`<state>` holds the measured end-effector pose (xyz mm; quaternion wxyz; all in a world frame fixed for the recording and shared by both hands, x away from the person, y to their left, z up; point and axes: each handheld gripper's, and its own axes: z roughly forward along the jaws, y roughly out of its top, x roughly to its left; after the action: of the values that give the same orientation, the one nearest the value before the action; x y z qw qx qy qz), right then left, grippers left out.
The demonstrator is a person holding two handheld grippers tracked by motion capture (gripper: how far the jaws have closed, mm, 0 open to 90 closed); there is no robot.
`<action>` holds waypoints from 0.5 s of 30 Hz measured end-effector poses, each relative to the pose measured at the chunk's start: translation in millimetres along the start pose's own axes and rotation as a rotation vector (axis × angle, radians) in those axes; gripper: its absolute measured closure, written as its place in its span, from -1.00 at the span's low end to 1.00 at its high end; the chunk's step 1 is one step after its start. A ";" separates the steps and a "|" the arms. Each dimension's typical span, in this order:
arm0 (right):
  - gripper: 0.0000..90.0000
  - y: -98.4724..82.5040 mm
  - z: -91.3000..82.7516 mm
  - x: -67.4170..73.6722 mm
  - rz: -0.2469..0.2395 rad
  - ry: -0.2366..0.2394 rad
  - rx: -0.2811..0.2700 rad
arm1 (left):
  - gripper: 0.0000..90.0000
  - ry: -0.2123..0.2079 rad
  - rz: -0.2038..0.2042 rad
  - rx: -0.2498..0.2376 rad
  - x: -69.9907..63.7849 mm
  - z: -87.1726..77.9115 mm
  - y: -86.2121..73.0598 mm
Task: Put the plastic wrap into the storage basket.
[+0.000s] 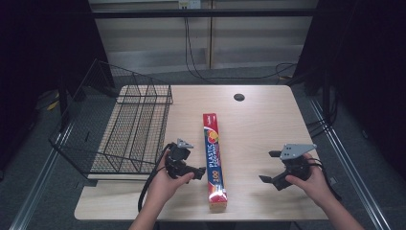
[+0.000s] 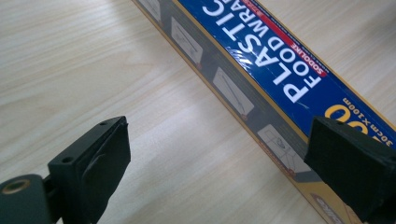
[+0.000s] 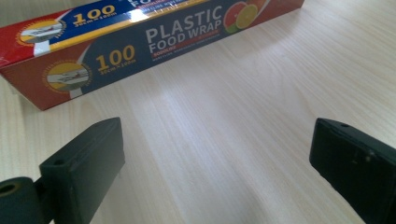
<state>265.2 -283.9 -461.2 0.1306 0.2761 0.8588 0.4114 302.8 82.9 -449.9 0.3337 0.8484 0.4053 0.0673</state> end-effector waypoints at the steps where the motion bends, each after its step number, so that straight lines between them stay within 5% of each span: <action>1: -0.94 0.0 0.0 0.0 0.000 0.000 0.000 | -0.86 0.000 0.002 0.004 -0.2 -0.2 -0.3; 9: -0.94 -1.8 2.9 -5.5 0.006 -0.015 0.006 | -0.86 -0.013 -0.037 0.002 0.4 -2.2 -1.5; 15: -0.94 -1.4 3.7 -6.1 0.008 -0.011 0.005 | -0.88 -0.018 -0.025 0.003 -1.1 -3.0 1.3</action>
<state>271.3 -285.8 -464.6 0.1329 0.2822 0.8578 0.4085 301.8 83.0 -446.7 0.3367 0.8445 0.4128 0.0549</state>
